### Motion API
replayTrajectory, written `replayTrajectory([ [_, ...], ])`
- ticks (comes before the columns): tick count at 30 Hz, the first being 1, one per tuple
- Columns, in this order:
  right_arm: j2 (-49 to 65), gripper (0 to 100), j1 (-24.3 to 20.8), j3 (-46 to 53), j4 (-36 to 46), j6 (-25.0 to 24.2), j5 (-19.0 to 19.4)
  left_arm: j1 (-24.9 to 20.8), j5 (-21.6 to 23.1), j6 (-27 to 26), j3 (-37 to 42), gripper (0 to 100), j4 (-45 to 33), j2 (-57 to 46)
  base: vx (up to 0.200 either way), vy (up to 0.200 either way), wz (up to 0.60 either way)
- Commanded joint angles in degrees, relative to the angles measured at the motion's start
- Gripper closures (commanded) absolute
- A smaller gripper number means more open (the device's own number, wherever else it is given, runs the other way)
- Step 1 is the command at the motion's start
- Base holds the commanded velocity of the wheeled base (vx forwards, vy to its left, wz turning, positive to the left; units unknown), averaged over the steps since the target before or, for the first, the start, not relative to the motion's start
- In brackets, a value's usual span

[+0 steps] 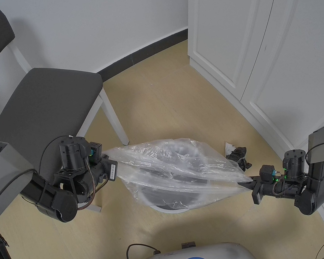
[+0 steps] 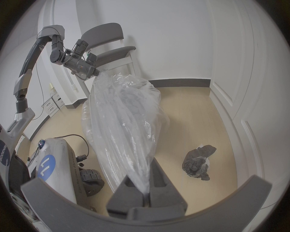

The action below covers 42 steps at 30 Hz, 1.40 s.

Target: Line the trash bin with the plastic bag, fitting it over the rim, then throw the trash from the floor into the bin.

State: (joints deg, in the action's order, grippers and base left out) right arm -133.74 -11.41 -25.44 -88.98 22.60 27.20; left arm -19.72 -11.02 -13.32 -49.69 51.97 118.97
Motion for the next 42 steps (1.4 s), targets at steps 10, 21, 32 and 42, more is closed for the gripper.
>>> replayTrajectory([
  [10,-0.55,100,-2.56,-3.03,-1.02,-5.11,-0.13,-0.4,0.03,1.81,-3.22,100,0.5,3.99,0.0,0.0,0.0],
  [21,-1.08,100,-3.44,-6.99,-1.02,-7.75,-0.48,-5.06,-1.9,15.96,-15.79,100,2.08,12.34,0.0,0.0,0.0],
  [32,-4.25,100,-0.45,-11.91,-1.02,-7.31,-0.48,-8.49,-4.71,23.78,-22.38,100,5.69,17.35,0.0,0.0,0.0],
  [42,-7.67,100,1.74,-15.87,-1.02,-7.13,-0.48,-10.51,-4.01,23.78,-22.38,100,13.69,23.24,0.0,0.0,0.0],
])
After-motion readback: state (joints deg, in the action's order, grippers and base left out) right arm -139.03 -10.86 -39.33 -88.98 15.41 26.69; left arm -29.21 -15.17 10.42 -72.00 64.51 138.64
